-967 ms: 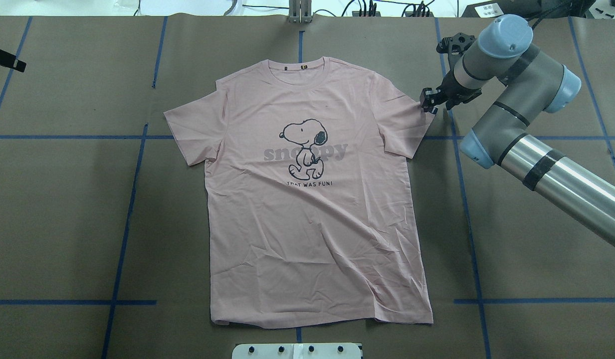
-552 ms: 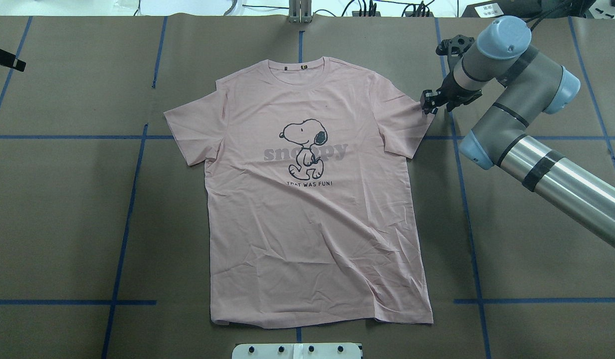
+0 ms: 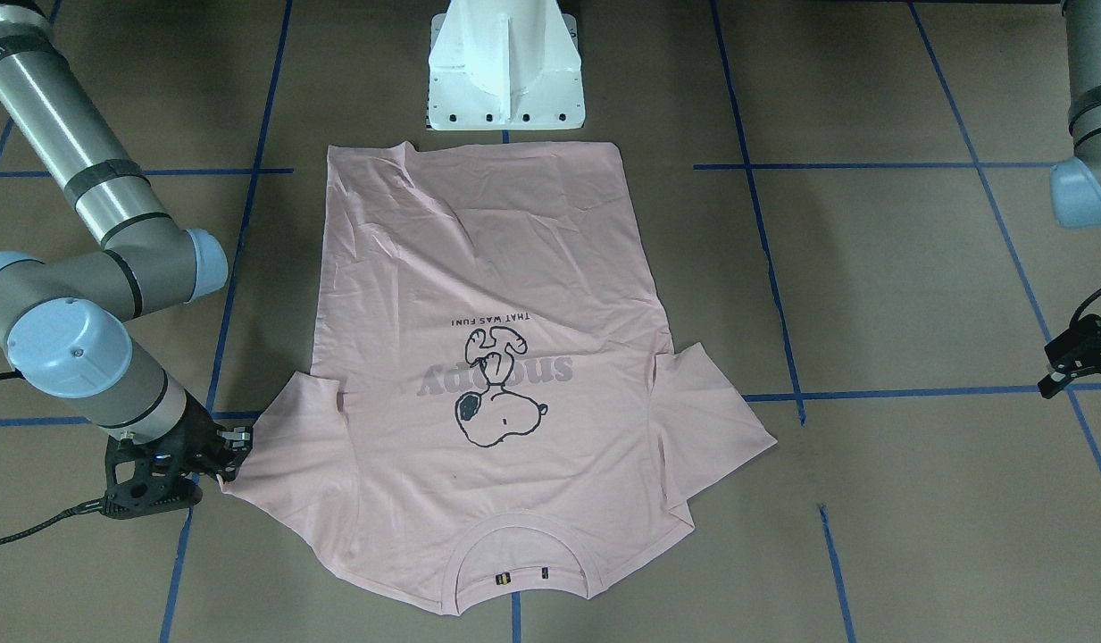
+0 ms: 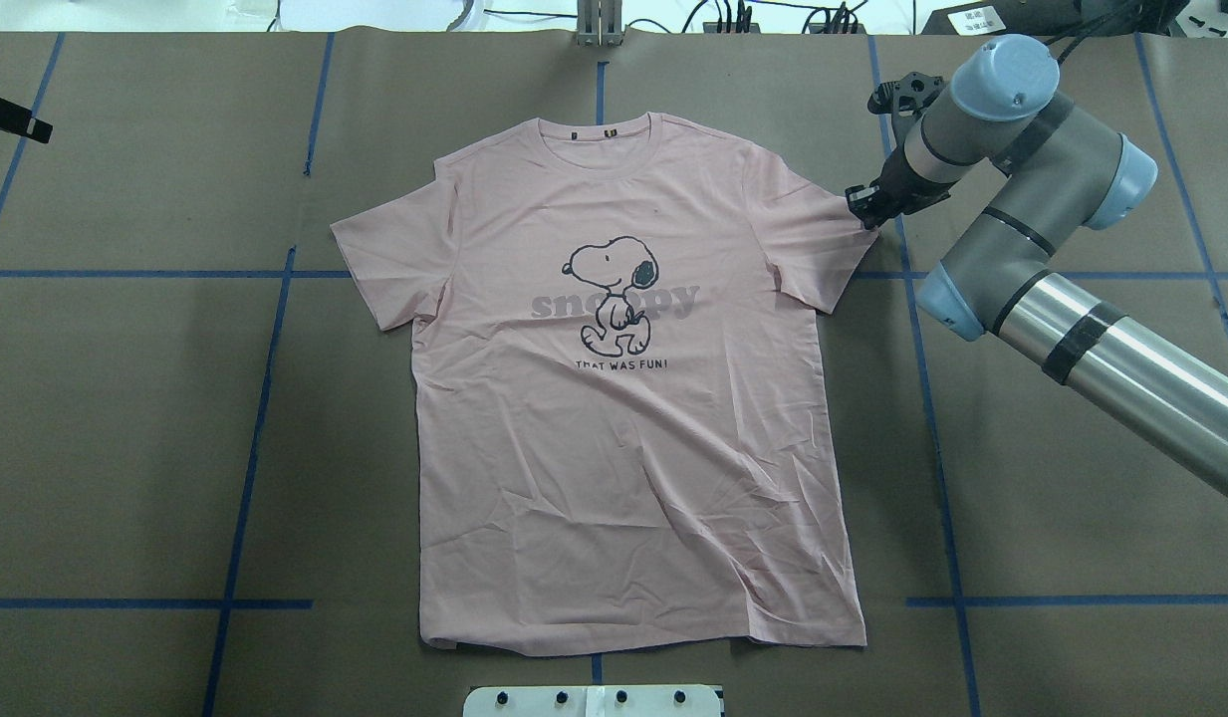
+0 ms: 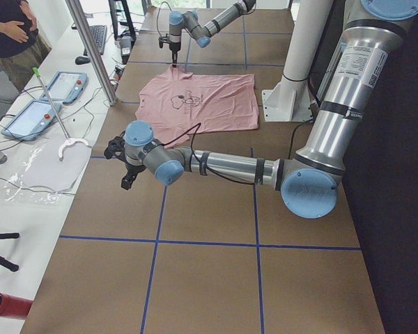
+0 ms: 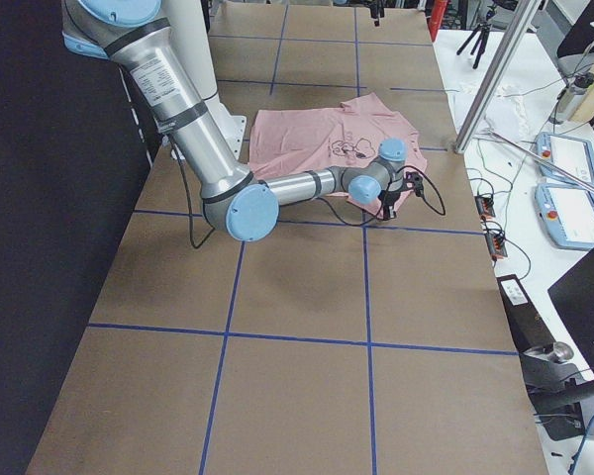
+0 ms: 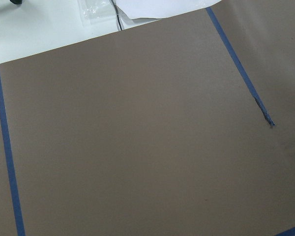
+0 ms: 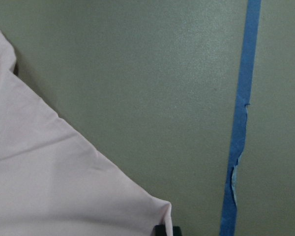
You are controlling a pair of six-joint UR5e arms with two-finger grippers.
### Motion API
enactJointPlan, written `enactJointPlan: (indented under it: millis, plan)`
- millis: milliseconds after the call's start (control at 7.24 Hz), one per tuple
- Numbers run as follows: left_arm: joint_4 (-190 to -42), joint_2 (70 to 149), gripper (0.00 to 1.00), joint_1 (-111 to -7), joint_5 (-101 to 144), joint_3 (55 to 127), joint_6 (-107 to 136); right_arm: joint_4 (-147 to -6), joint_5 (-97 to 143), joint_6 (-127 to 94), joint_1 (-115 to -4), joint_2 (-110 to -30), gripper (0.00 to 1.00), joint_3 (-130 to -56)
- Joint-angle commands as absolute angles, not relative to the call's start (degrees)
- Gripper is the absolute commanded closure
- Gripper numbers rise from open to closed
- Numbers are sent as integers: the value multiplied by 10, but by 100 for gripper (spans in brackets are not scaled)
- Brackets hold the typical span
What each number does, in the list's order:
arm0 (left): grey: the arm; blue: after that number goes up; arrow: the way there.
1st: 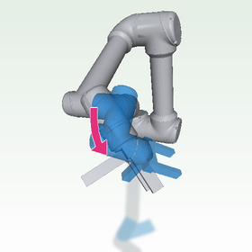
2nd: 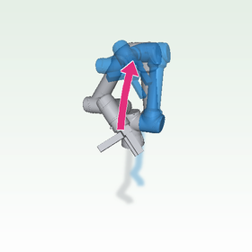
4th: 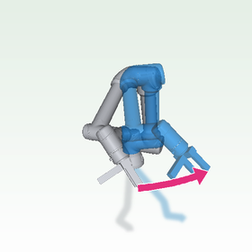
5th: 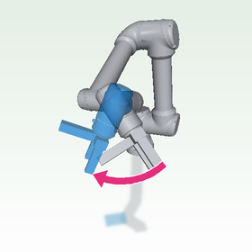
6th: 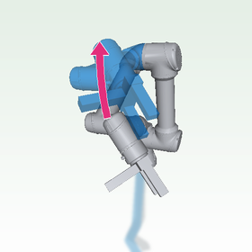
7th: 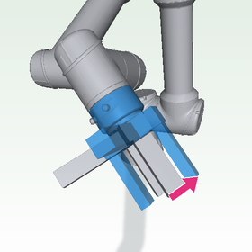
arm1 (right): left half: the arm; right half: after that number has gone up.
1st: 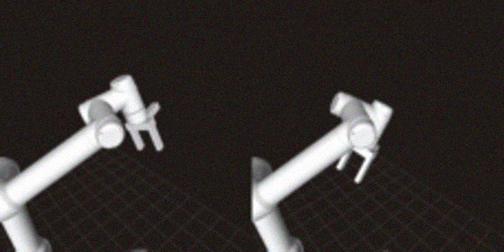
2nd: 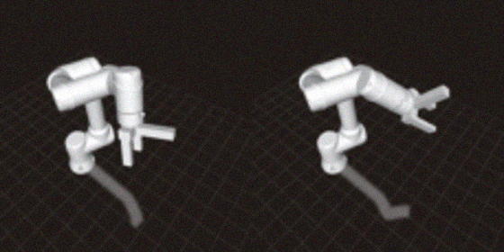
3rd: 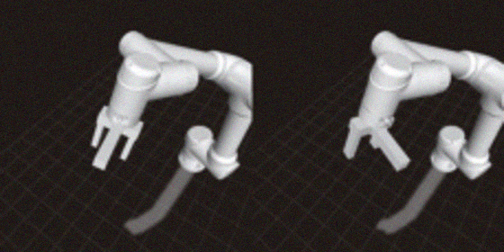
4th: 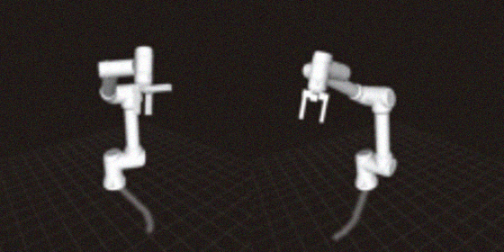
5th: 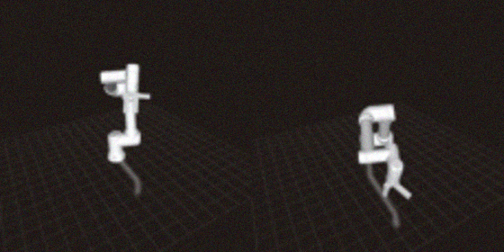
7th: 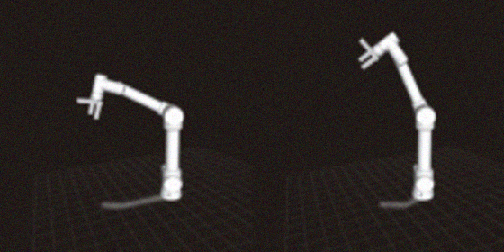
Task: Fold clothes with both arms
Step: 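Fold the grasped sleeve inward toward the shirt's center with the right gripper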
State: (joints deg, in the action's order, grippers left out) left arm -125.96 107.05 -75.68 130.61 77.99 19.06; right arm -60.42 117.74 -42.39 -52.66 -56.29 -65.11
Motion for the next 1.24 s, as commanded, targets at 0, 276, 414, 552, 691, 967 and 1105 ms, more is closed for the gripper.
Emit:
enactJointPlan:
  millis: [0,276,414,552,691,967,1105]
  plan:
    - [-1260,1071,0,-758,1306,780,191,-600,1181,-422,-529,-561,100,-657]
    - [-1260,1071,0,-757,1306,780,190,-603,1196,-428,-535,-573,100,-732]
    - [-1260,1071,0,-757,1306,780,190,-604,1201,-430,-533,-577,100,-763]
    - [-1260,1070,0,-758,1306,780,190,-605,1203,-433,-522,-568,100,-773]
    - [-1261,1064,0,-757,1306,780,190,-605,1193,-442,-493,-543,100,-772]
    - [-1287,1049,0,-758,1306,780,191,-605,1109,-508,-446,-439,100,-680]
    - [-1288,1047,0,-758,1307,782,191,-604,1092,-509,-442,-379,100,-598]
